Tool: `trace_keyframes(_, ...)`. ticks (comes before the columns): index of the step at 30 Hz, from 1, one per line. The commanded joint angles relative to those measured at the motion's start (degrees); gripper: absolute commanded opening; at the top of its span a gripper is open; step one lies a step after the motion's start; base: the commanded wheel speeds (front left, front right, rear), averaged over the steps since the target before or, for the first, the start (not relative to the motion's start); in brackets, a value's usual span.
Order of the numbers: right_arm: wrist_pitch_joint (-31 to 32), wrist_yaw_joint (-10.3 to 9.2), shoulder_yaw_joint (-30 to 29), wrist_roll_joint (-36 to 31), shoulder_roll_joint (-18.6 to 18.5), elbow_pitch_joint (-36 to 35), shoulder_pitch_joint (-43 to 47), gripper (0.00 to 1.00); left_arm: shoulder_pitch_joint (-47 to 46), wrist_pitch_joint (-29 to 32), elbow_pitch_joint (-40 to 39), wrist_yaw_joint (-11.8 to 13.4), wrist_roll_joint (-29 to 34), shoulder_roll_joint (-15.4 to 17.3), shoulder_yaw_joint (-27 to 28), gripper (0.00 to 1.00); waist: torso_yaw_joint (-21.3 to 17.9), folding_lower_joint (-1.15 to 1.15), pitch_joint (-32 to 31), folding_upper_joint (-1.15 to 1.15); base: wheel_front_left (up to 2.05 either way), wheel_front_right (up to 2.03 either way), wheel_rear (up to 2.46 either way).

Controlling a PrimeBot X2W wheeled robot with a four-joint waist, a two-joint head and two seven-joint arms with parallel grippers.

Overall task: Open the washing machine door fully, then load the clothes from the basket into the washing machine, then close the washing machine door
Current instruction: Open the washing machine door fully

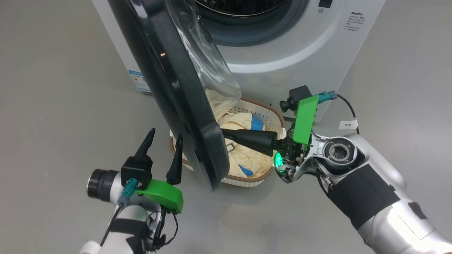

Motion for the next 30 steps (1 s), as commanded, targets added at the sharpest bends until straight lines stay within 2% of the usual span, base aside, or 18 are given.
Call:
trace_keyframes(1, -0.54, 0.01, 0.37, 0.42, 1.18, -2.11, -0.44, 0.0, -0.47, -0.8, -1.51, 0.23, -0.19, 0.84, 1.83, 1.0, 0.02, 0.0, -0.1, 0.0, 0.0, 0.0, 0.0)
trace_keyframes(6, -3.29, 0.01, 0.04, 1.15, 0.97, -2.21, 0.01, 0.0, -0.17, -0.8, -1.51, 0.37, -0.4, 0.84, 1.79, 1.0, -0.15, 0.0, -0.34, 0.0, 0.0, 0.0, 0.0)
trace_keyframes(10, -7.89, 0.01, -0.8, 0.0, 0.54, -2.21, 0.24, 0.0, -0.02, -0.8, -1.63, 0.54, -0.48, 0.84, 1.92, 1.0, -0.37, 0.0, -0.26, 0.0, 0.0, 0.0, 0.0)
trace_keyframes(15, -18.58, 0.01, -3.86, -4.15, -0.12, -2.38, 0.55, 0.0, 0.24, -0.8, -2.26, 0.64, -0.32, 0.84, 2.35, 1.0, -0.72, 0.0, -0.3, 0.0, 0.0, 0.0, 0.0)
trace_keyframes(21, -31.49, 0.01, -6.01, -13.34, -2.97, -4.76, 2.63, 0.0, 0.95, -0.8, -2.33, 0.64, -0.27, 0.84, 2.91, 1.0, -1.2, 0.0, -1.07, 0.0, 0.0, 0.0, 0.0)
trace_keyframes(22, -33.63, 0.01, -6.13, -15.32, -3.65, -5.29, 3.07, 0.07, 1.04, -0.8, -2.52, 0.63, -0.26, 0.84, 3.08, 1.0, -1.38, 0.0, -1.07, 0.0, 0.0, 0.0, 0.0)
trace_keyframes(24, -37.91, 0.01, -6.19, -19.36, -4.92, -6.37, 4.01, 0.61, 1.22, -0.8, -3.24, 0.56, -0.17, 0.86, 3.46, 1.0, -1.79, 0.0, -1.17, 0.0, 0.0, 0.0, 0.0)
trace_keyframes(25, -39.79, 0.01, -6.16, -21.12, -5.41, -6.75, 4.61, 1.0, 1.42, -0.8, -3.4, 0.61, -0.12, 0.86, 3.61, 1.0, -2.02, 0.0, -1.31, 0.0, 0.0, 0.0, 0.0)
trace_keyframes(30, -49.91, 0.01, -6.21, -31.49, -7.61, -6.11, 6.93, 1.0, 2.22, -0.8, -3.6, 0.58, 0.03, 0.88, 4.16, 1.0, -3.1, 0.0, -2.08, 0.0, 0.0, 0.0, 0.0)
